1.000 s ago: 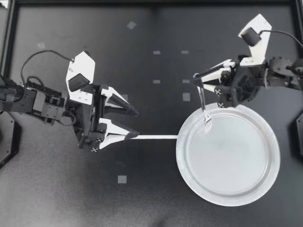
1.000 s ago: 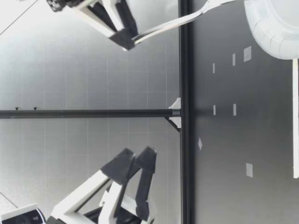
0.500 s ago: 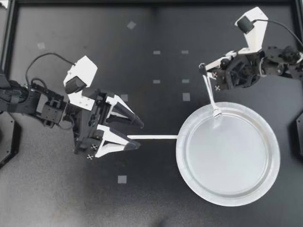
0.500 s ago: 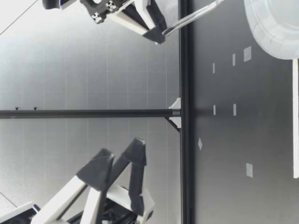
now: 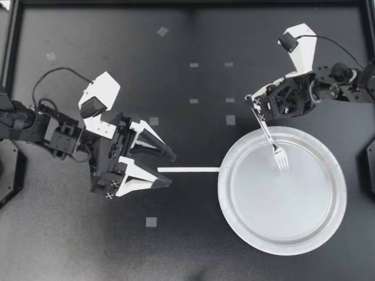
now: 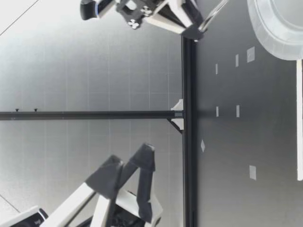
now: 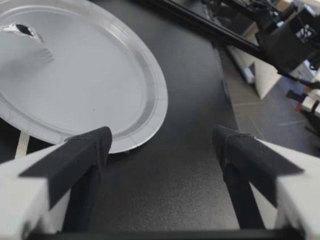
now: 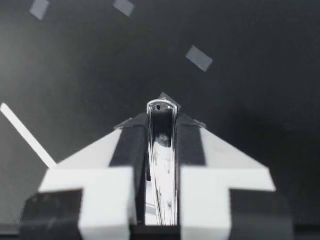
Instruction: Pick up the fork and place it on the plate.
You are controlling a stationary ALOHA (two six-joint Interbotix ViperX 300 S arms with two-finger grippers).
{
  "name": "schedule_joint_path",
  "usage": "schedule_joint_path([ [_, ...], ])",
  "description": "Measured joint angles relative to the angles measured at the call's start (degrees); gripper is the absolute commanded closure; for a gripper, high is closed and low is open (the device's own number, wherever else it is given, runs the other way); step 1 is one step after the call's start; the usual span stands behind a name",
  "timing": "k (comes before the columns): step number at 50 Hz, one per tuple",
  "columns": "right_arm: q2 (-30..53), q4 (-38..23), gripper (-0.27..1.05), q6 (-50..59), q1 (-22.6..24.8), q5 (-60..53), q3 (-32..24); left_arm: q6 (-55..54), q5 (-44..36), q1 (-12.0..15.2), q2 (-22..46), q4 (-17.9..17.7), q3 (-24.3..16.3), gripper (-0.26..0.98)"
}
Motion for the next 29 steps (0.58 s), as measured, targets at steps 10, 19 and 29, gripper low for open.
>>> schedule_joint_path([
  [10, 0.18, -0.62, 0.76, 0.18, 0.0, -0.62, -1.05, 0.09, -2.02, -0.09, -0.09, -0.09, 0.62, -0.03],
  [19, 3.34, -0.7, 0.76, 0.79, 0.0, -2.37, -1.76, 0.62, -3.52, -1.93, -0.09, 0.0, 0.88, -0.03],
  [29, 6.24, -0.7, 0.7, 1.76, 0.0, -1.85, -1.76, 1.23, -3.52, -2.64, -0.09, 0.0, 1.93, -0.03],
])
